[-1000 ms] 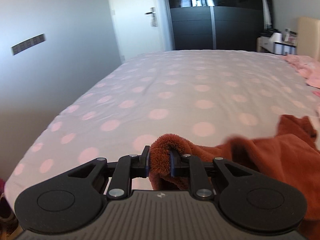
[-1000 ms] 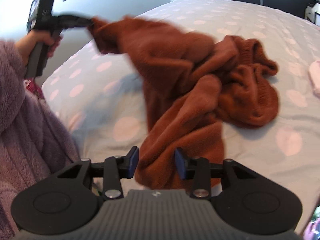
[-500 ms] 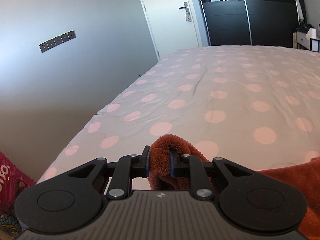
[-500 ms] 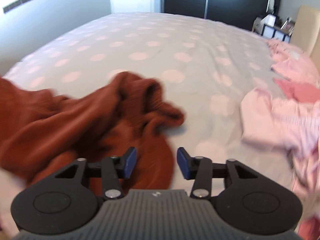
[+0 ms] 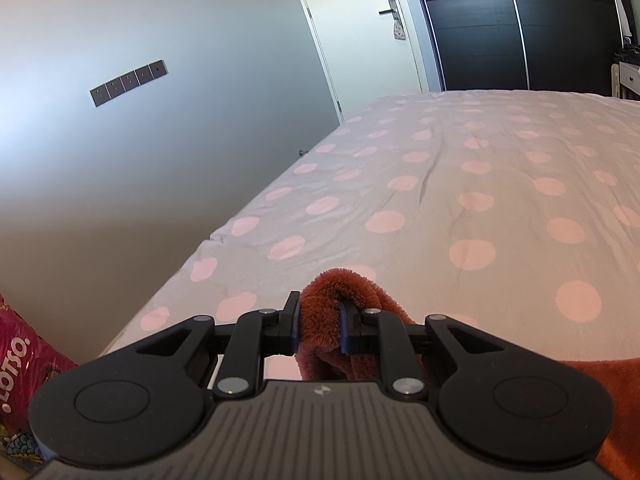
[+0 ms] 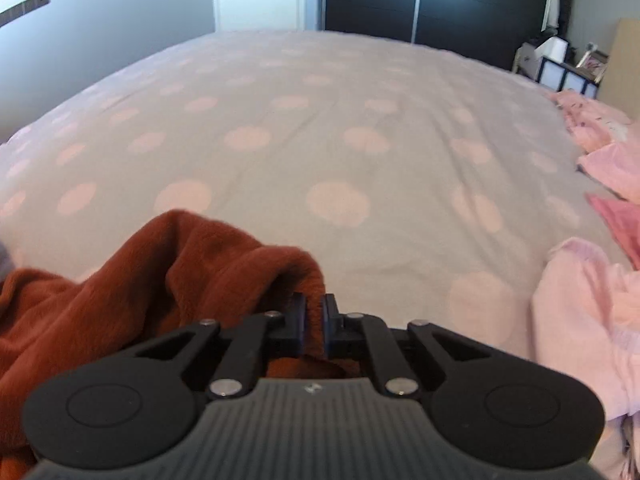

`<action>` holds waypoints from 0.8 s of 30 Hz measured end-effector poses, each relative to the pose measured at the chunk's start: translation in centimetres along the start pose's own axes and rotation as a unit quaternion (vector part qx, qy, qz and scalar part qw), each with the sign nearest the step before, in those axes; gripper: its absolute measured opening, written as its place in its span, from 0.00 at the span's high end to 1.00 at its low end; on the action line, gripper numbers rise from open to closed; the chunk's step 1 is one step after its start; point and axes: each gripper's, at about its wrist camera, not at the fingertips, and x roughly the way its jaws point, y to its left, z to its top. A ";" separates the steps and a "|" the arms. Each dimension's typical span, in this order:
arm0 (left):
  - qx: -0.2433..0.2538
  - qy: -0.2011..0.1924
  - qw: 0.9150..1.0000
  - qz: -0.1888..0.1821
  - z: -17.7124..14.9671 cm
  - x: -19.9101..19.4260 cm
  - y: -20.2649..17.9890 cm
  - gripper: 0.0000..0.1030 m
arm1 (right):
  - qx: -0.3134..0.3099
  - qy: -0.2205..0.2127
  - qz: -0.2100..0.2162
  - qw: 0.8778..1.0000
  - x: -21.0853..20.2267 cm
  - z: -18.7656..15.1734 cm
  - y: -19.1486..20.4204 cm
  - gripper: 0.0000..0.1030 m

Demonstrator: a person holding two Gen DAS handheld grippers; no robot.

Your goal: Fold clothes

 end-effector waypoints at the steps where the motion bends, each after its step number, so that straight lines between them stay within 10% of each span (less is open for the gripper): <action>1: -0.001 -0.005 1.000 0.001 0.5 0.1 0.1 0.85 | 0.001 -0.010 -0.022 1.000 -0.8 0.3 -0.6 0.93; 8: 0.012 -0.057 0.998 0.004 4.6 0.7 -1.0 0.85 | 0.059 -0.071 -0.212 0.973 -9.3 3.3 -10.6 1.00; 11: 0.031 -0.073 0.997 0.004 6.5 1.2 -2.9 0.85 | 0.117 -0.063 -0.221 0.966 -12.4 4.4 -16.0 1.00; 16: 0.051 -0.093 0.994 0.007 7.8 1.5 -4.8 0.85 | 0.145 -0.026 -0.123 0.981 -12.6 1.9 -16.7 0.92; 19: 0.054 -0.087 0.995 0.009 7.7 1.9 -5.0 0.85 | 0.159 -0.011 -0.040 0.986 -10.3 -0.2 -14.0 0.50; 24: 0.065 -0.073 0.995 0.019 7.2 2.3 -5.0 0.85 | 0.136 0.012 0.073 0.988 -4.8 -2.7 -8.0 0.52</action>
